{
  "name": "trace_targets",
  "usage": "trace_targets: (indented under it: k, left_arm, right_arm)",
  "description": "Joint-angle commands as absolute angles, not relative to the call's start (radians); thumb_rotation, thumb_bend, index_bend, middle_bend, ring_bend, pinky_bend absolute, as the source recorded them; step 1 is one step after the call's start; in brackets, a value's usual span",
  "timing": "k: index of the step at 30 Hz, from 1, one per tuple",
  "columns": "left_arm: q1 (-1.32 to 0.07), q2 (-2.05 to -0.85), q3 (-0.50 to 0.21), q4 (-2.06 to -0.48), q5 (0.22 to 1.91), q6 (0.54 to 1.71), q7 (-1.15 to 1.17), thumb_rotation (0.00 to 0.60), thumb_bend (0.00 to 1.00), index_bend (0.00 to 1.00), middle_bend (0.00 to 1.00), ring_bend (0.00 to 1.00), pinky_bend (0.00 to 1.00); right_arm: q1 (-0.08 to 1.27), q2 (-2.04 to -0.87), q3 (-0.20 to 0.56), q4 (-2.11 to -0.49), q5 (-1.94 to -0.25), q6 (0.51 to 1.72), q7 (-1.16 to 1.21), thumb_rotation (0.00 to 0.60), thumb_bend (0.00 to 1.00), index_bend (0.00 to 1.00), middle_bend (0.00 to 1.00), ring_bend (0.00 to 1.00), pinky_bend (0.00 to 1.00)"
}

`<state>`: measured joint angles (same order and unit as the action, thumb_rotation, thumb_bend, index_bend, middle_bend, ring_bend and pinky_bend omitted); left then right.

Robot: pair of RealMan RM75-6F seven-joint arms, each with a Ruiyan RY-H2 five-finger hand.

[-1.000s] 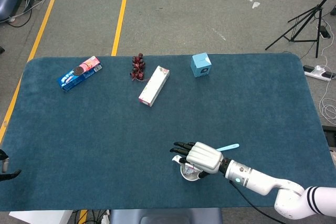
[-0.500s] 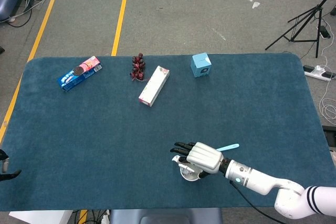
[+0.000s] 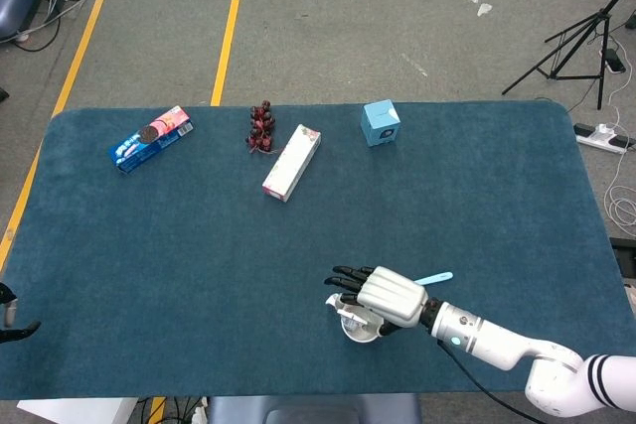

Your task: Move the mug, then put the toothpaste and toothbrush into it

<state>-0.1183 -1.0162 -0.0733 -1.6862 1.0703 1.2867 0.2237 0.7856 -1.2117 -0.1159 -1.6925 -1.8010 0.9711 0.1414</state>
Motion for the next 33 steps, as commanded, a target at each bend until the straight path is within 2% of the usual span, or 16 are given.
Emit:
trace_targets:
  k: [1,10,16,18,20,23,25,27,33]
  left_arm:
    - [-0.118,-1.016,-0.073,-1.687,1.071,1.286,0.224,0.600,0.00,0.88,0.48,0.43,0.56]
    - [-0.120,-1.017,-0.072,-1.685,1.067,1.282,0.228,0.600,0.00,0.88,0.48,0.43,0.56]
    - [-0.121,-1.018,-0.072,-1.685,1.066,1.282,0.230,0.600,0.00,0.88,0.48,0.43,0.56]
    - [-0.122,-1.019,-0.073,-1.684,1.065,1.282,0.230,0.600,0.00,0.88,0.48,0.43,0.56]
    - [-0.122,-1.019,-0.073,-1.683,1.064,1.280,0.231,0.600,0.00,0.88,0.48,0.43,0.56]
    - [-0.124,-1.021,-0.073,-1.682,1.062,1.278,0.233,0.600,0.00,0.88,0.48,0.43,0.56]
    - [-0.124,-1.021,-0.073,-1.682,1.062,1.278,0.232,0.600,0.00,0.88,0.48,0.42,0.56]
    - [-0.124,-1.020,-0.074,-1.682,1.064,1.279,0.228,0.600,0.00,0.88,0.48,0.43,0.56]
    - [-0.123,-1.017,-0.075,-1.680,1.064,1.278,0.218,0.600,0.00,0.88,0.48,0.43,0.56]
  right_arm:
    - [0.776,-1.195,-0.112,-1.702,-1.799,0.988,0.131,0.600,0.24,0.35,0.13,0.01,0.31]
    - [0.732,-1.099,-0.100,-1.762,-1.786,1.055,0.078,0.600,0.23,0.34,0.12,0.01,0.31]
    - [0.665,-1.076,-0.063,-1.757,-1.715,1.113,-0.081,0.600,0.21,0.31,0.11,0.01,0.31]
    - [0.638,-1.089,-0.043,-1.741,-1.673,1.133,-0.158,0.600,0.21,0.31,0.13,0.02,0.34]
    - [0.619,-1.109,-0.028,-1.722,-1.635,1.140,-0.222,0.600,0.21,0.31,0.18,0.08,0.42]
    - [0.608,-1.142,-0.015,-1.692,-1.593,1.127,-0.272,0.600,0.21,0.31,0.31,0.30,0.59]
    - [0.608,-1.163,-0.009,-1.669,-1.572,1.111,-0.287,0.600,0.21,0.31,0.46,0.49,0.70]
    - [0.609,-1.191,-0.005,-1.636,-1.550,1.090,-0.305,0.600,0.21,0.31,0.57,0.60,0.77]
    - [0.615,-1.265,0.002,-1.550,-1.511,1.038,-0.294,0.600,0.20,0.31,0.80,0.82,0.92]
